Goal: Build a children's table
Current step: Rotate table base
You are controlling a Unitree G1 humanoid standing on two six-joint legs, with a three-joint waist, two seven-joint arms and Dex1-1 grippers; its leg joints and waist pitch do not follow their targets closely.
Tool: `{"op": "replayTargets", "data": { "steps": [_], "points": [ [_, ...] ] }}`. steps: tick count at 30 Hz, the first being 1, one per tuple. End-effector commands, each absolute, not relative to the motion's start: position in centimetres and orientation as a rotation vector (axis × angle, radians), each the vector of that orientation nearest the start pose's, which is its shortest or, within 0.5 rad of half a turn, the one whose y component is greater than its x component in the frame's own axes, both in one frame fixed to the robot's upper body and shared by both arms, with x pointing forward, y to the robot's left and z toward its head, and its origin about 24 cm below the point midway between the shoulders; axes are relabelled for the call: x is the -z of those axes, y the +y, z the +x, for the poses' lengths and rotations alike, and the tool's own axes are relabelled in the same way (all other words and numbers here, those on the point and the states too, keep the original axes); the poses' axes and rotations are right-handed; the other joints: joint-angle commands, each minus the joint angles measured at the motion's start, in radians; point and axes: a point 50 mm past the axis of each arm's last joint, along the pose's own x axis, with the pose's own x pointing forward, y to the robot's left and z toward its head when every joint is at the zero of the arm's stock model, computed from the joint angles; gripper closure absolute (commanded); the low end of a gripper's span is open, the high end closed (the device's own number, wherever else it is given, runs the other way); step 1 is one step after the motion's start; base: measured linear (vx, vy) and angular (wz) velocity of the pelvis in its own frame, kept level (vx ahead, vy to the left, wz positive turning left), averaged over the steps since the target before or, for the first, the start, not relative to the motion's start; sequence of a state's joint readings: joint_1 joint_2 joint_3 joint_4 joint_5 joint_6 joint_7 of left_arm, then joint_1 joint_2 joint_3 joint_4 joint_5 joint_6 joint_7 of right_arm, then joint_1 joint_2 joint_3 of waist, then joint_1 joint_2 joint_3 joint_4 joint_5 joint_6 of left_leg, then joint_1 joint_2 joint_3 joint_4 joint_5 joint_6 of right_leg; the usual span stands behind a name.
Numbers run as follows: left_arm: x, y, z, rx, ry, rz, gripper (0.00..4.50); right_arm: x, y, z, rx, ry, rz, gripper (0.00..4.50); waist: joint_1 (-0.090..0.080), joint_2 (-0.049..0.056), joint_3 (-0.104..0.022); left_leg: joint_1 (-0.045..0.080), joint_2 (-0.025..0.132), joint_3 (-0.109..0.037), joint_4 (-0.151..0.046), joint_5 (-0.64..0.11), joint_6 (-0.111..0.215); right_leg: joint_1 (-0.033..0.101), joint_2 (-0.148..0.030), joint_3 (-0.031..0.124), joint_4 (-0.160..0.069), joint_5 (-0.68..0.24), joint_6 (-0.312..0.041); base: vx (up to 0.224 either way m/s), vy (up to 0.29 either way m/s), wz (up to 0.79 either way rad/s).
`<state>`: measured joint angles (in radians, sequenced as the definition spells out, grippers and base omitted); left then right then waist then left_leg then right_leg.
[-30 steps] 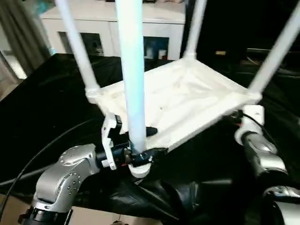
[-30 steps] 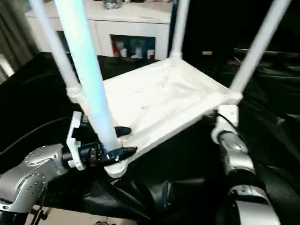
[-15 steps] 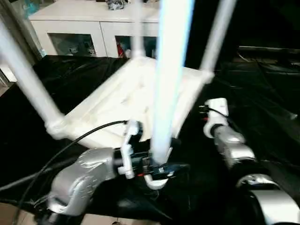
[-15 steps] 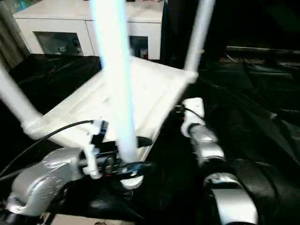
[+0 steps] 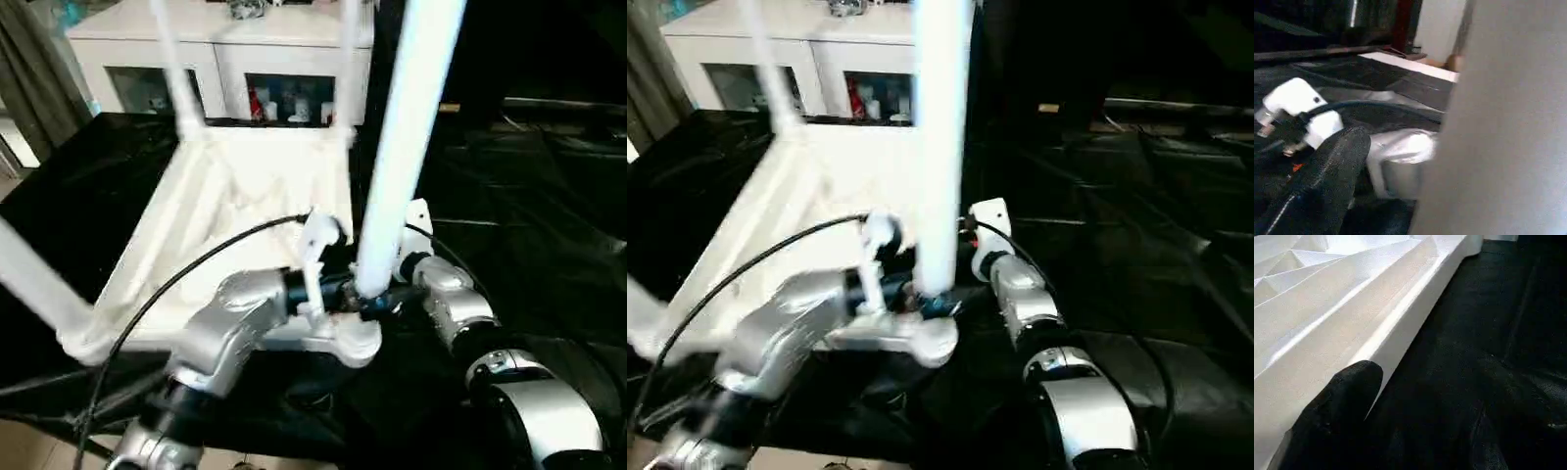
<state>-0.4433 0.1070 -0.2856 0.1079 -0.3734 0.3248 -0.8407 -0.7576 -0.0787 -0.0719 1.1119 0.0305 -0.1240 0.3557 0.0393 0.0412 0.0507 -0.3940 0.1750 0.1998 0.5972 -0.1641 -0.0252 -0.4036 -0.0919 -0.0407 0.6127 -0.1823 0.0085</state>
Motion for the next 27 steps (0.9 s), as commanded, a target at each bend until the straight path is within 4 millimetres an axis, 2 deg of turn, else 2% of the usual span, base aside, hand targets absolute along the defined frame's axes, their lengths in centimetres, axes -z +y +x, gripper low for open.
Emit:
{"op": "replayTargets", "data": {
  "steps": [1, 4, 6, 7, 8, 9, 10, 11, 13, 14, 16, 21, 22, 23, 25, 27],
  "points": [
    [-10.3, 3.8, 29.2, 1.221, 0.032, -0.077, 0.05, -3.6, -11.1, 36.5, -0.448, 0.229, -0.008, 0.87, 0.010, -0.010, -0.072, 0.021, 0.042, -0.022, -0.066, -0.235, 0.045, 0.048, -0.047, 0.027, -0.068, -0.144, -0.256, 0.000, 0.000, 0.00],
    [-9.9, 4.3, 29.8, 1.174, 0.041, -0.028, 0.05, -4.0, -12.2, 36.8, -0.408, 0.211, 0.012, 0.87, 0.010, -0.010, -0.070, 0.022, 0.044, -0.022, -0.068, -0.258, 0.042, 0.047, -0.048, 0.027, -0.070, -0.176, -0.257, 0.000, 0.000, 0.00],
    [-9.6, 4.7, 30.0, 1.149, 0.041, 0.007, 0.05, -4.3, -14.0, 37.0, -0.372, 0.195, 0.013, 0.87, 0.011, -0.002, -0.069, 0.024, 0.045, -0.023, -0.070, -0.277, 0.033, 0.045, -0.048, 0.026, -0.071, -0.190, -0.259, 0.000, 0.000, 0.00],
    [-9.5, 4.8, 30.0, 1.145, 0.036, 0.017, 0.05, -4.5, -14.5, 37.0, -0.363, 0.190, 0.012, 0.87, 0.011, -0.004, -0.069, 0.025, 0.045, -0.023, -0.070, -0.287, 0.033, 0.045, -0.047, 0.025, -0.074, -0.198, -0.257, 0.000, 0.000, 0.00],
    [-9.4, 5.0, 29.9, 1.144, 0.041, 0.009, 0.05, -4.7, -15.2, 37.1, -0.361, 0.179, 0.009, 0.87, 0.015, -0.001, -0.068, 0.028, 0.045, -0.022, -0.071, -0.306, 0.024, 0.043, -0.047, 0.025, -0.076, -0.217, -0.254, 0.000, 0.000, 0.00],
    [-9.4, 5.1, 29.9, 1.143, 0.043, 0.002, 0.05, -4.9, -15.5, 37.1, -0.362, 0.172, 0.008, 0.87, 0.017, -0.002, -0.068, 0.028, 0.045, -0.022, -0.070, -0.309, 0.022, 0.043, -0.046, 0.026, -0.075, -0.221, -0.253, 0.000, 0.000, 0.00],
    [-9.3, 5.4, 29.9, 1.140, 0.039, 0.007, 0.05, -5.1, -16.2, 37.0, -0.378, 0.165, 0.001, 0.87, 0.020, 0.007, -0.067, 0.027, 0.044, -0.023, -0.071, -0.320, 0.017, 0.042, -0.047, 0.025, -0.075, -0.232, -0.252, 0.000, 0.000, 0.00],
    [-9.3, 5.7, 30.0, 1.135, 0.038, 0.009, 0.05, -5.3, -16.8, 36.9, -0.398, 0.160, -0.016, 0.87, 0.019, 0.002, -0.066, 0.026, 0.043, -0.023, -0.072, -0.329, 0.017, 0.043, -0.044, 0.023, -0.078, -0.240, -0.247, 0.000, 0.000, 0.00],
    [-9.1, 6.0, 30.0, 1.145, 0.048, 0.019, 0.05, -5.5, -17.4, 36.8, -0.418, 0.156, -0.039, 0.87, 0.021, -0.001, -0.066, 0.024, 0.043, -0.024, -0.072, -0.341, 0.016, 0.044, -0.046, 0.023, -0.080, -0.261, -0.237, 0.000, 0.000, 0.00],
    [-8.7, 6.7, 29.7, 1.186, 0.082, 0.062, 0.05, -5.8, -18.7, 36.4, -0.465, 0.160, -0.083, 0.87, 0.022, 0.005, -0.065, 0.024, 0.042, -0.025, -0.073, -0.347, 0.016, 0.044, -0.045, 0.022, -0.082, -0.277, -0.232, 0.000, 0.000, 0.00],
    [-8.0, 7.6, 29.5, 1.236, 0.121, 0.111, 0.05, -6.1, -19.8, 35.9, -0.522, 0.168, -0.125, 0.87, 0.026, 0.003, -0.064, 0.026, 0.041, -0.025, -0.073, -0.351, 0.020, 0.042, -0.042, 0.021, -0.086, -0.300, -0.220, 0.000, 0.000, 0.00],
    [-6.8, 9.3, 29.1, 1.344, 0.213, 0.227, 0.05, -6.5, -21.1, 34.7, -0.647, 0.200, -0.212, 0.87, 0.031, 0.008, -0.065, 0.026, 0.045, -0.025, -0.074, -0.345, 0.020, 0.038, -0.043, 0.022, -0.084, -0.310, -0.218, 0.000, 0.000, 0.00],
    [-6.6, 9.6, 29.1, 1.362, 0.230, 0.254, 0.22, -6.6, -21.3, 34.5, -0.669, 0.208, -0.228, 0.87, 0.029, 0.009, -0.066, 0.025, 0.045, -0.025, -0.074, -0.343, 0.019, 0.038, -0.043, 0.023, -0.081, -0.302, -0.223, 0.000, 0.000, 0.00],
    [-6.3, 10.4, 29.3, 1.380, 0.268, 0.321, 0.32, -6.7, -21.6, 33.9, -0.717, 0.225, -0.263, 0.87, 0.030, 0.003, -0.063, 0.027, 0.046, -0.024, -0.075, -0.351, 0.022, 0.036, -0.042, 0.023, -0.086, -0.305, -0.227, 0.000, 0.000, 0.00],
    [-6.1, 11.0, 29.7, 1.382, 0.296, 0.385, 0.41, -6.8, -21.7, 33.5, -0.762, 0.239, -0.284, 0.87, 0.034, 0.007, -0.066, 0.028, 0.047, -0.025, -0.074, -0.345, 0.021, 0.036, -0.045, 0.025, -0.081, -0.300, -0.227, 0.000, 0.000, 0.00],
    [-5.9, 11.8, 30.1, 1.386, 0.327, 0.445, 0.44, -7.1, -21.6, 32.9, -0.819, 0.250, -0.311, 0.87, 0.038, 0.006, -0.064, 0.028, 0.046, -0.025, -0.076, -0.339, 0.025, 0.036, -0.044, 0.026, -0.085, -0.296, -0.221, 0.000, 0.000, 0.00]
  ]
}}
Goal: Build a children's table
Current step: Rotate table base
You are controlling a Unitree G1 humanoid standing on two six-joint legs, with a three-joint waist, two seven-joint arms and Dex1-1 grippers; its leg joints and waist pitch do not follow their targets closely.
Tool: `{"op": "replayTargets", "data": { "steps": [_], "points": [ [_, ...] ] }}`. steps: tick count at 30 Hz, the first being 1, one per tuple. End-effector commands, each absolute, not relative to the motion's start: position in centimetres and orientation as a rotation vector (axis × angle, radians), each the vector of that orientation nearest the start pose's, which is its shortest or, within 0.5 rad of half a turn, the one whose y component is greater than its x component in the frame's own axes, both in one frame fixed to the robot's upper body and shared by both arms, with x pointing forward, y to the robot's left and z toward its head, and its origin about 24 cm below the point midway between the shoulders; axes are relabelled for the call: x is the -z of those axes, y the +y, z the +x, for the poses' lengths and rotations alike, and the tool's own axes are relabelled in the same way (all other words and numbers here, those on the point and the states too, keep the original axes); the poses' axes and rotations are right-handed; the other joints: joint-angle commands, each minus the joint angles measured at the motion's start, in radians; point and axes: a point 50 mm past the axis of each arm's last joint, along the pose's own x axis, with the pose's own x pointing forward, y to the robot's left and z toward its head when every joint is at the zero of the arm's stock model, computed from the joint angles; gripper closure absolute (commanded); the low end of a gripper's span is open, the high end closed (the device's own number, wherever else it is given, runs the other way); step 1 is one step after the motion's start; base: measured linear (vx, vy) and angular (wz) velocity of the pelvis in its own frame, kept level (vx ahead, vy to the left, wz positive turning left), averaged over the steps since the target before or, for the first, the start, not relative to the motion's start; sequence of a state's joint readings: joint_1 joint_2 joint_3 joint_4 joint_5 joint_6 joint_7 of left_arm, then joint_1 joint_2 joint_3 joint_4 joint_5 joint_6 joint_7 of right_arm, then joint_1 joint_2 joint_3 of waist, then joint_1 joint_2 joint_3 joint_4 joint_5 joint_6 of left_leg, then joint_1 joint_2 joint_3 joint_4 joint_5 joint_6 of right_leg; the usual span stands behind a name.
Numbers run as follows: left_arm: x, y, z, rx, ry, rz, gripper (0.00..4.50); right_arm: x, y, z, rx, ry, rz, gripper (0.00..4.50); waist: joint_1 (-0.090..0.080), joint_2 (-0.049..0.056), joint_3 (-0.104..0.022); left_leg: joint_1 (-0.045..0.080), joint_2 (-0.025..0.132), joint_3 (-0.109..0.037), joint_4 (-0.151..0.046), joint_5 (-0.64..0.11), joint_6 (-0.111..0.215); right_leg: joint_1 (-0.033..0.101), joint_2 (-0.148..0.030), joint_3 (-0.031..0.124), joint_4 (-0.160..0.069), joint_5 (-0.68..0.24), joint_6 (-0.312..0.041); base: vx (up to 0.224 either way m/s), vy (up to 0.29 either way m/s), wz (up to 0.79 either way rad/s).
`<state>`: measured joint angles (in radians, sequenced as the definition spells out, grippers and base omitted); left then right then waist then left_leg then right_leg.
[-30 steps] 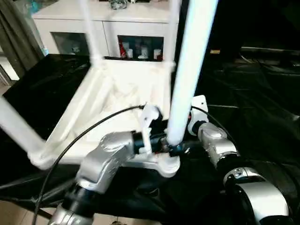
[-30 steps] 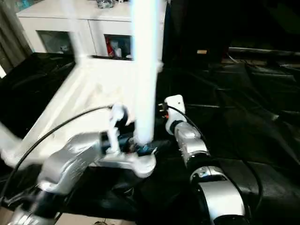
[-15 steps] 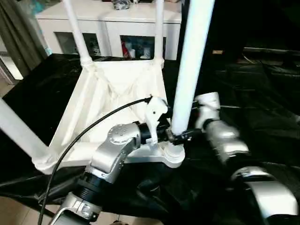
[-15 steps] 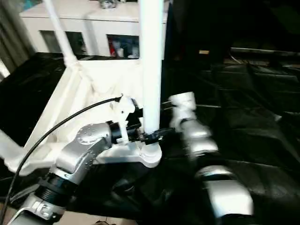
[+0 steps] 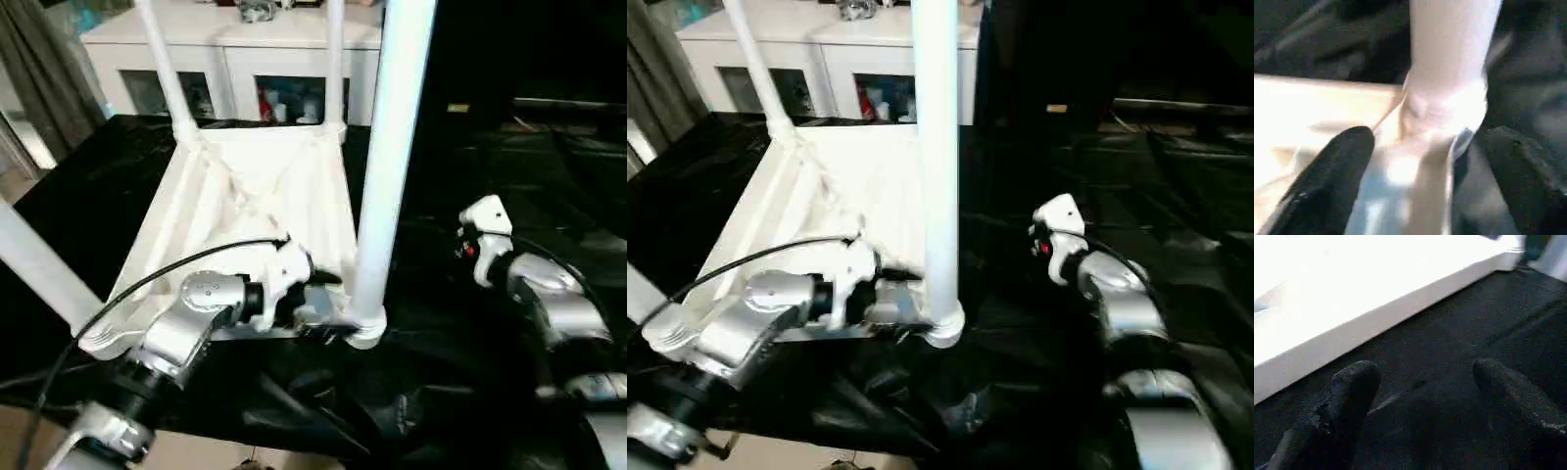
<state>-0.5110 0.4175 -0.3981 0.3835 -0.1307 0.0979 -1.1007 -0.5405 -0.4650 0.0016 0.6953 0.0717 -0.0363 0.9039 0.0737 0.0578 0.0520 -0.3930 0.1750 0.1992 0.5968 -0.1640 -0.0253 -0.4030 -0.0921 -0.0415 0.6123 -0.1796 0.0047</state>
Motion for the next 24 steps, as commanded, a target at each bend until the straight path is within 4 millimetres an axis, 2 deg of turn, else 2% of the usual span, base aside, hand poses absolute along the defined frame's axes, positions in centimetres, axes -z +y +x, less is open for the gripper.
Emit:
{"op": "replayTargets", "data": {
  "steps": [1, 2, 5, 6, 9, 10, 13, 14, 16, 17, 19, 22, 24],
  "points": [
    [-5.8, 12.1, 30.2, 1.389, 0.340, 0.465, 0.53, -7.2, -21.6, 32.7, -0.844, 0.254, -0.324, 0.87, 0.006, -0.010, -0.068, 0.028, 0.047, -0.025, -0.074, -0.334, 0.023, 0.036, -0.045, 0.027, -0.081, -0.290, -0.219, 0.000, 0.000, 0.00],
    [-5.7, 12.4, 30.3, 1.390, 0.353, 0.485, 0.79, -7.3, -21.5, 32.4, -0.870, 0.258, -0.337, 0.87, 0.012, -0.011, -0.067, 0.026, 0.048, -0.024, -0.075, -0.321, 0.026, 0.038, -0.047, 0.028, -0.082, -0.278, -0.219, 0.000, 0.000, 0.00],
    [-5.5, 12.9, 30.5, 1.388, 0.394, 0.502, 0.82, -7.8, -21.4, 31.7, -0.931, 0.264, -0.342, 0.87, 0.014, -0.012, -0.067, 0.024, 0.049, -0.024, -0.075, -0.308, 0.029, 0.039, -0.048, 0.028, -0.077, -0.256, -0.229, 0.000, 0.000, 0.00],
    [-5.5, 13.0, 30.5, 1.390, 0.403, 0.510, 0.90, -7.9, -21.4, 31.5, -0.946, 0.265, -0.343, 0.87, 0.019, -0.011, -0.069, 0.029, 0.052, -0.023, -0.073, -0.309, 0.030, 0.036, -0.050, 0.030, -0.077, -0.251, -0.232, 0.000, 0.000, 0.00],
    [-5.1, 13.4, 30.2, 1.406, 0.439, 0.492, 1.26, -8.3, -21.0, 30.1, -1.052, 0.270, -0.357, 0.87, 0.021, -0.011, -0.066, 0.025, 0.052, -0.024, -0.076, -0.313, 0.035, 0.039, -0.049, 0.030, -0.078, -0.263, -0.227, 0.000, 0.000, 0.00],
    [-5.1, 13.4, 30.2, 1.407, 0.440, 0.488, 1.26, -8.4, -21.0, 30.0, -1.058, 0.271, -0.357, 0.87, 0.021, -0.013, -0.065, 0.026, 0.052, -0.025, -0.077, -0.320, 0.033, 0.038, -0.050, 0.030, -0.080, -0.278, -0.226, 0.000, 0.000, 0.00],
    [-4.9, 13.4, 30.0, 1.424, 0.467, 0.456, 1.66, -8.5, -20.8, 29.5, -1.077, 0.280, -0.354, 0.87, 0.020, -0.014, -0.064, 0.027, 0.052, -0.026, -0.077, -0.333, 0.026, 0.036, -0.053, 0.030, -0.084, -0.324, -0.219, 0.000, 0.000, 0.00],
    [-4.8, 13.5, 30.0, 1.426, 0.474, 0.449, 1.71, -8.5, -20.8, 29.4, -1.078, 0.281, -0.354, 0.87, 0.019, -0.010, -0.062, 0.027, 0.052, -0.026, -0.079, -0.347, 0.017, 0.032, -0.052, 0.031, -0.087, -0.349, -0.211, 0.000, 0.000, 0.00],
    [-4.8, 13.5, 30.0, 1.428, 0.478, 0.439, 1.86, -8.5, -20.7, 29.3, -1.079, 0.284, -0.351, 0.87, 0.019, -0.010, -0.062, 0.031, 0.052, -0.027, -0.080, -0.361, 0.009, 0.030, -0.053, 0.032, -0.089, -0.367, -0.208, 0.000, 0.000, 0.00],
    [-4.7, 13.5, 29.9, 1.427, 0.479, 0.436, 1.86, -8.5, -20.6, 29.2, -1.079, 0.285, -0.350, 0.87, 0.019, -0.011, -0.061, 0.031, 0.053, -0.028, -0.081, -0.365, 0.007, 0.030, -0.053, 0.032, -0.090, -0.370, -0.206, 0.000, 0.000, 0.00],
    [-4.6, 13.6, 29.8, 1.426, 0.485, 0.433, 2.13, -8.5, -20.5, 28.9, -1.083, 0.289, -0.344, 0.87, 0.020, -0.013, -0.060, 0.030, 0.053, -0.029, -0.083, -0.373, 0.005, 0.030, -0.054, 0.032, -0.092, -0.379, -0.201, 0.000, 0.000, 0.00],
    [-4.4, 13.6, 29.8, 1.423, 0.495, 0.426, 2.23, -8.4, -20.4, 28.6, -1.091, 0.302, -0.335, 0.87, 0.020, -0.011, -0.059, 0.031, 0.053, -0.030, -0.084, -0.382, 0.000, 0.028, -0.054, 0.033, -0.092, -0.388, -0.196, 0.000, 0.000, 0.00],
    [-4.3, 13.7, 29.8, 1.420, 0.500, 0.419, 2.47, -8.3, -20.2, 28.5, -1.096, 0.308, -0.331, 0.87, 0.020, -0.011, -0.061, 0.030, 0.053, -0.030, -0.084, -0.376, -0.001, 0.029, -0.055, 0.033, -0.091, -0.374, -0.197, 0.000, 0.000, 0.00]
  ]
}}
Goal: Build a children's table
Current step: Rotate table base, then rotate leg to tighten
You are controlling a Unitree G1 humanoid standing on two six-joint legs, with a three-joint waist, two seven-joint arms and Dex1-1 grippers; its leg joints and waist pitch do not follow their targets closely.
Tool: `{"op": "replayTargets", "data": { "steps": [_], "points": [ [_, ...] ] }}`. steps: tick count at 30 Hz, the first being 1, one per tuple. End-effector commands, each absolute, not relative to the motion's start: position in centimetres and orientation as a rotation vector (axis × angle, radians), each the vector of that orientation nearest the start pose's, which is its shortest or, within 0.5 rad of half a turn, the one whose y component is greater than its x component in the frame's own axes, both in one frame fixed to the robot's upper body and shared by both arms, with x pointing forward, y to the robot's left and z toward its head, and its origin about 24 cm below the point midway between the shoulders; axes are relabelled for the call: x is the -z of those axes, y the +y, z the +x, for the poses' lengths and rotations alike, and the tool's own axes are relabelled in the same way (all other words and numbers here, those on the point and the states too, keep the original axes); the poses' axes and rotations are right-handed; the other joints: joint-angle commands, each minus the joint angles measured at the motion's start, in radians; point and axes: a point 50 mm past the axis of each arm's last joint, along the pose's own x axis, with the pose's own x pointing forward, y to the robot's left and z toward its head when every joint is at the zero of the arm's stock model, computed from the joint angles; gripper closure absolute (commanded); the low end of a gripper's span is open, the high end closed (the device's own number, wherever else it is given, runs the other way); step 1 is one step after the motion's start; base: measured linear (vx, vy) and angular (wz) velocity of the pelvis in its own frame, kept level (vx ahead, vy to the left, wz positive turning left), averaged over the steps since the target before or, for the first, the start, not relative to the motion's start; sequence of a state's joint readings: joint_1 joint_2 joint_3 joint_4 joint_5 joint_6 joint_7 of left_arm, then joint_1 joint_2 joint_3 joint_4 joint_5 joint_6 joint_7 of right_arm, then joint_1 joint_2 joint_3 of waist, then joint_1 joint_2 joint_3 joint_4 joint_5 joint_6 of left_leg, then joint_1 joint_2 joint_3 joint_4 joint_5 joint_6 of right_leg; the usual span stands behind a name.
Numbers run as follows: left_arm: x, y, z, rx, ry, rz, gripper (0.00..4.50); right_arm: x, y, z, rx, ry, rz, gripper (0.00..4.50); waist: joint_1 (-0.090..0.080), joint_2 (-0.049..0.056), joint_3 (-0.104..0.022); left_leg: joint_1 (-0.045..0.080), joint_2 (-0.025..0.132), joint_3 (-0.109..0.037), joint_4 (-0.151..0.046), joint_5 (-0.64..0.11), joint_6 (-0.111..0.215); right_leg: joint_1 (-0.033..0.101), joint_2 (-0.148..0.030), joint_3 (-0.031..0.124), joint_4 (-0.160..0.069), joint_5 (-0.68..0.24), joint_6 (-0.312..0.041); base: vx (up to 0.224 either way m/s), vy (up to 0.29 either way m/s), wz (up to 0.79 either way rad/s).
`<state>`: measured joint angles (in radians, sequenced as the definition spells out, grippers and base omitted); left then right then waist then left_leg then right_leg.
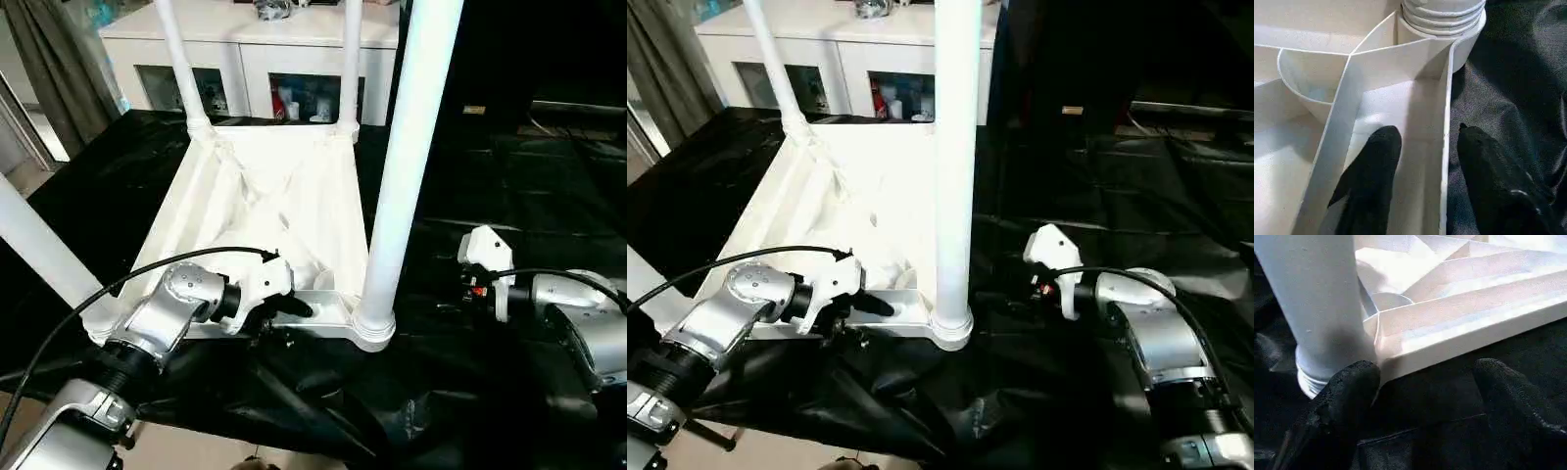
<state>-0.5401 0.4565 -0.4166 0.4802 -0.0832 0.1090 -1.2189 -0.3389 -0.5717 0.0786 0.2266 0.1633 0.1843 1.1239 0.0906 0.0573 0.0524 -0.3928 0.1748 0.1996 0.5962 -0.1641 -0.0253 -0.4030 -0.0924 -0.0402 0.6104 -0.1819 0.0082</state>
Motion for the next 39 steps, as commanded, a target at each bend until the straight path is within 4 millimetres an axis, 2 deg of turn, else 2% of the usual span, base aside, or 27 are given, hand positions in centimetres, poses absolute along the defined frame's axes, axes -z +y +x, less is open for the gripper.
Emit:
{"op": "replayTargets", "data": {
  "steps": [1, 3, 5, 11, 18, 20, 24, 26, 30, 33, 39],
  "points": [
    [-4.3, 13.8, 29.8, 1.420, 0.500, 0.416, 2.58, -8.3, -20.2, 28.5, -1.099, 0.308, -0.329, 0.87, 0.004, -0.004, -0.061, 0.030, 0.053, -0.031, -0.083, -0.376, -0.003, 0.028, -0.055, 0.032, -0.088, -0.364, -0.203, 0.000, 0.000, 0.00],
    [-4.4, 13.9, 29.9, 1.420, 0.493, 0.409, 2.77, -8.3, -20.1, 28.4, -1.101, 0.309, -0.327, 0.87, 0.002, -0.009, -0.061, 0.030, 0.052, -0.030, -0.083, -0.378, -0.003, 0.029, -0.054, 0.032, -0.089, -0.359, -0.204, 0.000, 0.000, 0.00],
    [-4.5, 14.0, 30.1, 1.421, 0.479, 0.387, 2.86, -8.2, -20.1, 28.2, -1.105, 0.312, -0.324, 0.87, 0.003, -0.004, -0.062, 0.029, 0.052, -0.030, -0.082, -0.374, -0.003, 0.029, -0.055, 0.032, -0.089, -0.357, -0.205, 0.000, 0.000, 0.00],
    [-4.3, 14.2, 30.1, 1.425, 0.485, 0.351, 3.35, -8.1, -20.0, 28.0, -1.115, 0.324, -0.320, 0.87, 0.002, -0.007, -0.060, 0.030, 0.053, -0.031, -0.084, -0.388, -0.005, 0.029, -0.056, 0.031, -0.090, -0.370, -0.205, 0.000, 0.000, 0.00],
    [-3.6, 14.9, 29.7, 1.424, 0.528, 0.395, 3.82, -7.9, -19.6, 28.1, -1.124, 0.329, -0.314, 0.87, 0.003, -0.010, -0.060, 0.029, 0.054, -0.031, -0.084, -0.380, -0.003, 0.029, -0.057, 0.032, -0.091, -0.380, -0.200, 0.000, 0.000, 0.00],
    [-3.5, 15.0, 29.6, 1.417, 0.535, 0.401, 4.00, -7.9, -19.5, 28.1, -1.130, 0.329, -0.312, 0.87, 0.002, -0.014, -0.058, 0.029, 0.054, -0.031, -0.085, -0.381, -0.003, 0.029, -0.058, 0.032, -0.092, -0.397, -0.194, 0.000, 0.000, 0.00],
    [-3.5, 15.1, 29.6, 1.407, 0.536, 0.391, 4.33, -7.8, -19.5, 28.2, -1.135, 0.340, -0.282, 0.87, 0.003, -0.013, -0.056, 0.032, 0.054, -0.032, -0.085, -0.395, -0.006, 0.026, -0.059, 0.033, -0.096, -0.432, -0.189, 0.000, 0.000, 0.00],
    [-3.5, 15.0, 29.7, 1.370, 0.517, 0.352, 4.44, -7.8, -19.6, 28.3, -1.118, 0.347, -0.250, 0.62, 0.001, -0.013, -0.055, 0.030, 0.054, -0.033, -0.087, -0.404, -0.010, 0.027, -0.059, 0.033, -0.097, -0.451, -0.183, 0.000, 0.000, 0.00],
    [-3.7, 14.5, 30.0, 1.296, 0.489, 0.283, 4.50, -7.5, -19.7, 28.4, -1.098, 0.356, -0.214, 0.37, -0.004, -0.016, -0.053, 0.029, 0.052, -0.037, -0.088, -0.418, -0.018, 0.027, -0.060, 0.031, -0.100, -0.491, -0.166, 0.000, 0.000, 0.00],
    [-3.7, 13.2, 30.1, 1.248, 0.468, 0.220, 4.50, -7.1, -19.8, 28.3, -1.085, 0.365, -0.207, 0.06, -0.010, -0.019, -0.052, 0.028, 0.050, -0.038, -0.087, -0.410, -0.014, 0.028, -0.061, 0.030, -0.103, -0.513, -0.154, 0.000, 0.000, 0.00],
    [-2.8, 11.3, 30.0, 1.225, 0.459, 0.244, 4.50, -6.6, -19.6, 28.8, -1.035, 0.344, -0.239, 0.06, -0.023, -0.024, -0.054, 0.030, 0.044, -0.033, -0.080, -0.381, 0.011, 0.022, -0.055, 0.029, -0.113, -0.528, -0.139, 0.000, 0.000, 0.00]
  ]
}}
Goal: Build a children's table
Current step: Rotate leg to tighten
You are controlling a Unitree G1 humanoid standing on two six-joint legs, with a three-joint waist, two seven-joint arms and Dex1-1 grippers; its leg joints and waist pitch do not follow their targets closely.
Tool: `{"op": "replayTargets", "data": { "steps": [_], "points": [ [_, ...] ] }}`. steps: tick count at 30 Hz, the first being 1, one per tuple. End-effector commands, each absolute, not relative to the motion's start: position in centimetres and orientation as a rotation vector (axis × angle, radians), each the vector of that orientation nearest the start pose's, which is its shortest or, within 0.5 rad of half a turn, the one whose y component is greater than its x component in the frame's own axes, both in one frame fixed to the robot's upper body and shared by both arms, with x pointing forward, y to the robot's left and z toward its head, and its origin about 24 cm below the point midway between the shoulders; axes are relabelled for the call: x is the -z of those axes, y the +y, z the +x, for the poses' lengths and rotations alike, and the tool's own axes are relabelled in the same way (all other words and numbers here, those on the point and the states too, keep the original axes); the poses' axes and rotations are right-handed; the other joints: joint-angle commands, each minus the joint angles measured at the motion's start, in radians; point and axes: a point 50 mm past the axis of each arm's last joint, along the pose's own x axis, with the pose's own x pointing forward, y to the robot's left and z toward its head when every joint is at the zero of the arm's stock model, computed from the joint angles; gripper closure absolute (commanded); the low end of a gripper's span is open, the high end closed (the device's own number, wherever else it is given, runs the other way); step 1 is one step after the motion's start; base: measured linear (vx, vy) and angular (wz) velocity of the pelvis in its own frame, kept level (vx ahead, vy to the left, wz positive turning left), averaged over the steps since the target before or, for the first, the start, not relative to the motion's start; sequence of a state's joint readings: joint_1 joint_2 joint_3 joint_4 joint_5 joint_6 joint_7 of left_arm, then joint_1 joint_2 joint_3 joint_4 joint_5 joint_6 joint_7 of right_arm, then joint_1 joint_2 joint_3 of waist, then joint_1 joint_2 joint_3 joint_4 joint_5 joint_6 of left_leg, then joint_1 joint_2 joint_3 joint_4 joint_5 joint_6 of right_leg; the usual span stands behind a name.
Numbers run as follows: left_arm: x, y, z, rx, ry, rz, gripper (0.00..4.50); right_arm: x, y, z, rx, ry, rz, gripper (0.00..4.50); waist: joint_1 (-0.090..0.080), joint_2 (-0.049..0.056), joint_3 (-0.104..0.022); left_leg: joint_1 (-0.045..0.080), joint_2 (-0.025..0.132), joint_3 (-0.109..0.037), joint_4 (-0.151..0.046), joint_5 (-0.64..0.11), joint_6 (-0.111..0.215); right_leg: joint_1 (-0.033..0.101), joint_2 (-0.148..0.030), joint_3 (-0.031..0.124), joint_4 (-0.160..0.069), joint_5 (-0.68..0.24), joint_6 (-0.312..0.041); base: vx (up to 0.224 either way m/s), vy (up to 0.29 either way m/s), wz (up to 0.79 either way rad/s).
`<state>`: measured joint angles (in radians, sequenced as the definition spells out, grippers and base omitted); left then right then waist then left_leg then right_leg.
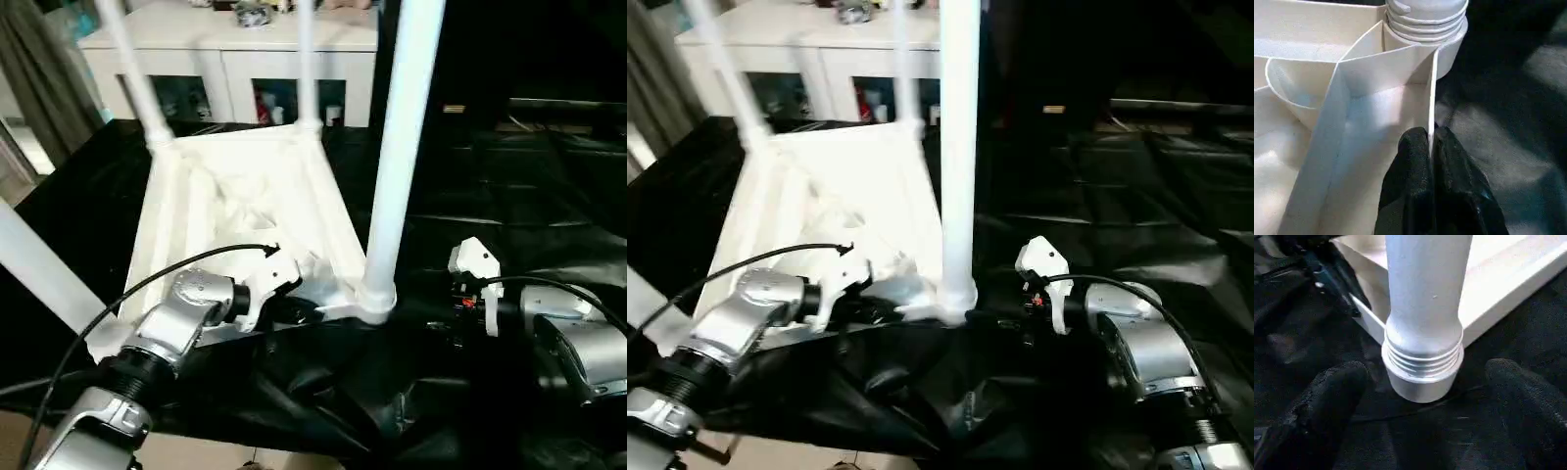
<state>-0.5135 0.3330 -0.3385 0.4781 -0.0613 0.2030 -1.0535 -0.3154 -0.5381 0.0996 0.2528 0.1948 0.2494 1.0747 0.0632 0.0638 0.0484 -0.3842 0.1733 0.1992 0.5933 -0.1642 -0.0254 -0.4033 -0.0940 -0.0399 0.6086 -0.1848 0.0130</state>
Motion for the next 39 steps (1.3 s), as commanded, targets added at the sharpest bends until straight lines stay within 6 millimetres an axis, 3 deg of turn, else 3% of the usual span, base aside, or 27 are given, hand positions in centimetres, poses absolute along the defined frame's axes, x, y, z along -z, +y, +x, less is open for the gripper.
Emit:
{"op": "replayTargets", "data": {
  "steps": [1, 5, 7, 10, 11, 14, 16, 17, 18, 19, 27, 31, 35, 37, 39],
  "points": [
    [-2.8, 11.2, 30.0, 1.225, 0.457, 0.243, 4.50, -6.6, -19.5, 28.9, -1.031, 0.340, -0.241, 0.06, 0.004, -0.030, -0.051, 0.021, 0.044, -0.032, -0.076, -0.380, 0.013, 0.022, -0.053, 0.029, -0.112, -0.528, -0.141, 0.000, 0.000, 0.00],
    [-2.9, 10.5, 30.0, 1.224, 0.436, 0.285, 4.50, -6.1, -17.9, 30.0, -0.984, 0.308, -0.223, 0.06, -0.001, -0.029, -0.050, 0.021, 0.045, -0.035, -0.078, -0.392, 0.010, 0.018, -0.055, 0.026, -0.112, -0.555, -0.137, 0.000, 0.000, 0.00],
    [-3.0, 10.4, 30.1, 1.222, 0.429, 0.294, 4.50, -5.9, -17.2, 30.2, -0.991, 0.300, -0.200, 0.06, -0.001, -0.028, -0.049, 0.027, 0.045, -0.035, -0.077, -0.410, 0.007, 0.013, -0.055, 0.027, -0.116, -0.574, -0.130, 0.000, 0.000, 0.00],
    [-3.2, 10.2, 30.4, 1.217, 0.422, 0.302, 4.50, -5.5, -16.1, 30.5, -1.008, 0.299, -0.199, 0.06, -0.002, -0.028, -0.048, 0.023, 0.047, -0.038, -0.082, -0.420, 0.002, 0.015, -0.055, 0.026, -0.115, -0.575, -0.124, 0.000, 0.000, 0.00],
    [-3.2, 10.2, 30.4, 1.216, 0.421, 0.305, 4.50, -5.5, -15.9, 30.6, -1.010, 0.299, -0.194, 0.06, -0.001, -0.033, -0.050, 0.027, 0.048, -0.036, -0.082, -0.426, 0.001, 0.012, -0.054, 0.028, -0.115, -0.561, -0.127, 0.000, 0.000, 0.00],
    [-3.3, 10.4, 30.5, 1.214, 0.420, 0.313, 4.50, -5.2, -15.6, 30.9, -1.023, 0.309, -0.203, 0.41, -0.001, -0.030, -0.053, 0.020, 0.049, -0.038, -0.087, -0.410, 0.002, 0.021, -0.056, 0.026, -0.108, -0.518, -0.140, 0.000, 0.000, 0.00],
    [-3.3, 10.5, 30.6, 1.213, 0.421, 0.315, 4.50, -5.1, -15.5, 31.0, -1.027, 0.311, -0.212, 0.44, 0.000, -0.029, -0.052, 0.021, 0.050, -0.036, -0.087, -0.406, 0.003, 0.018, -0.056, 0.028, -0.109, -0.502, -0.143, 0.000, 0.000, 0.00],
    [-3.3, 10.6, 30.6, 1.213, 0.422, 0.317, 4.50, -5.0, -15.5, 31.0, -1.027, 0.312, -0.215, 0.66, 0.000, -0.029, -0.052, 0.022, 0.049, -0.035, -0.087, -0.413, 0.003, 0.019, -0.057, 0.028, -0.110, -0.507, -0.146, 0.000, 0.000, 0.00],
    [-3.3, 10.8, 30.6, 1.211, 0.424, 0.319, 4.50, -5.0, -15.5, 31.1, -1.026, 0.311, -0.214, 0.66, -0.001, -0.035, -0.052, 0.022, 0.049, -0.034, -0.087, -0.409, 0.006, 0.019, -0.056, 0.028, -0.111, -0.506, -0.144, 0.000, 0.000, 0.00],
    [-3.3, 10.9, 30.6, 1.209, 0.425, 0.321, 4.50, -5.1, -15.5, 31.2, -1.026, 0.309, -0.213, 0.84, 0.000, -0.032, -0.051, 0.022, 0.049, -0.034, -0.087, -0.405, 0.007, 0.019, -0.057, 0.029, -0.111, -0.507, -0.144, 0.000, 0.000, 0.00],
    [-3.1, 11.4, 30.5, 1.200, 0.437, 0.320, 4.50, -4.9, -15.6, 31.3, -1.037, 0.307, -0.204, 1.52, 0.001, -0.036, -0.051, 0.023, 0.049, -0.033, -0.086, -0.393, 0.010, 0.019, -0.058, 0.030, -0.114, -0.521, -0.141, 0.000, 0.000, 0.00],
    [-3.0, 11.4, 30.5, 1.193, 0.436, 0.313, 4.50, -4.6, -15.5, 31.2, -1.029, 0.310, -0.186, 1.67, 0.001, -0.036, -0.050, 0.022, 0.049, -0.032, -0.087, -0.389, 0.014, 0.020, -0.057, 0.030, -0.112, -0.503, -0.150, 0.000, 0.000, 0.00],
    [-3.2, 10.9, 31.2, 1.115, 0.422, 0.283, 4.50, -3.5, -15.0, 31.3, -0.909, 0.312, -0.121, 1.79, -0.006, -0.032, -0.048, 0.021, 0.047, -0.037, -0.090, -0.412, 0.000, 0.021, -0.058, 0.025, -0.115, -0.552, -0.136, 0.000, 0.000, 0.00],
    [-3.2, 10.5, 31.9, 1.050, 0.411, 0.289, 4.50, -2.7, -14.4, 31.4, -0.821, 0.315, -0.088, 1.82, -0.009, -0.031, -0.043, 0.032, 0.045, -0.035, -0.088, -0.450, -0.011, 0.006, -0.055, 0.026, -0.126, -0.605, -0.120, 0.000, 0.000, 0.00],
    [-3.4, 9.7, 32.8, 0.963, 0.392, 0.282, 4.50, -1.8, -13.6, 31.6, -0.715, 0.325, -0.044, 1.82, -0.012, -0.026, -0.044, 0.035, 0.042, -0.041, -0.087, -0.471, -0.024, 0.007, -0.060, 0.021, -0.130, -0.646, -0.104, 0.000, 0.000, 0.00]
  ]
}}
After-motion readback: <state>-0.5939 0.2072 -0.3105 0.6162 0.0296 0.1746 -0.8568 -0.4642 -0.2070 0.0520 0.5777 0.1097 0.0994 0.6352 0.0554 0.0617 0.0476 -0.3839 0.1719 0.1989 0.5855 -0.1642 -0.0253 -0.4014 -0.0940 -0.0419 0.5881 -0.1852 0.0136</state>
